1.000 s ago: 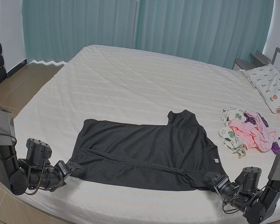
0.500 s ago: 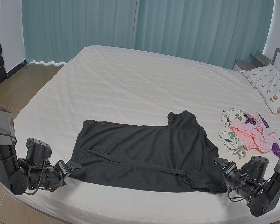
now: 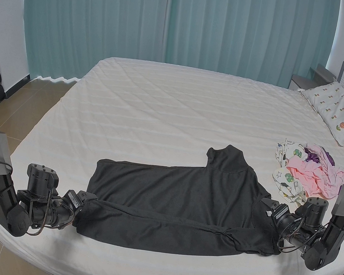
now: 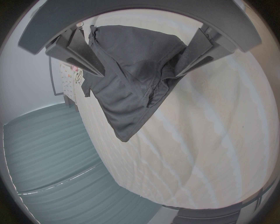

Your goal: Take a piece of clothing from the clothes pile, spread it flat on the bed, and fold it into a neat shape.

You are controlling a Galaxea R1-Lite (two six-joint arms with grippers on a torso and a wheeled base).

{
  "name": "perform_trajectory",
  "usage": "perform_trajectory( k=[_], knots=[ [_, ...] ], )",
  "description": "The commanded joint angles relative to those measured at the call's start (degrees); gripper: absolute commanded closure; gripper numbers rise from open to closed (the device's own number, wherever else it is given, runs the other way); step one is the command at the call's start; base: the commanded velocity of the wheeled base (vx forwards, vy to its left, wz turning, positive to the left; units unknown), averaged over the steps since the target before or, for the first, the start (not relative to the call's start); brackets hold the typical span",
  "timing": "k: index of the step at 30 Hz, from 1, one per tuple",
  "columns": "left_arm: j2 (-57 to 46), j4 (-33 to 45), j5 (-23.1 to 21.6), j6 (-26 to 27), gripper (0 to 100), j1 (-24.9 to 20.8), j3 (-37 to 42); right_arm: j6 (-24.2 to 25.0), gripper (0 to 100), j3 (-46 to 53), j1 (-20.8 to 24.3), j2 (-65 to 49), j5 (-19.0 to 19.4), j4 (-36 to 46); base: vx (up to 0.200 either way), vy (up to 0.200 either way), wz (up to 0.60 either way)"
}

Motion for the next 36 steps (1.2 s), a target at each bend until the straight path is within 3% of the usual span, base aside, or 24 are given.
perform_trajectory(
  k=[1, 4, 9, 13, 20, 36],
  knots=[
    [-3.4, 1.1, 0.5, 3.7, 0, 0.2, 0.7, 0.0, 0, 0.6, 0.5, 0.2, 0.0, -0.1, 0.000, 0.000, 0.00],
    [-5.6, 3.7, 0.9, 10.4, 0, 0.1, 1.8, 0.0, 0, 1.6, 0.5, 0.0, 0.0, -0.5, 0.000, 0.000, 0.00],
    [-9.8, 16.3, 3.0, 20.7, 0, -0.1, -0.9, -0.1, 0, 2.8, 0.3, 0.5, 0.0, -1.9, 0.000, 0.000, 0.00],
    [-10.8, 22.4, 2.4, 20.9, 0, -0.1, -5.7, 0.0, 0, 3.3, 0.5, 0.5, 0.1, -2.1, 0.000, 0.000, 0.00],
    [-6.3, 20.5, -1.8, 21.0, 0, -0.6, -6.8, 0.0, 0, 4.5, 0.6, 0.7, 0.1, -4.1, 0.000, 0.000, 0.00],
    [0.1, 20.5, -1.8, 21.0, 0, -1.0, -7.2, 0.1, 0, 5.2, 1.3, 0.3, 0.5, -4.2, 0.000, 0.000, 0.00]
  ],
)
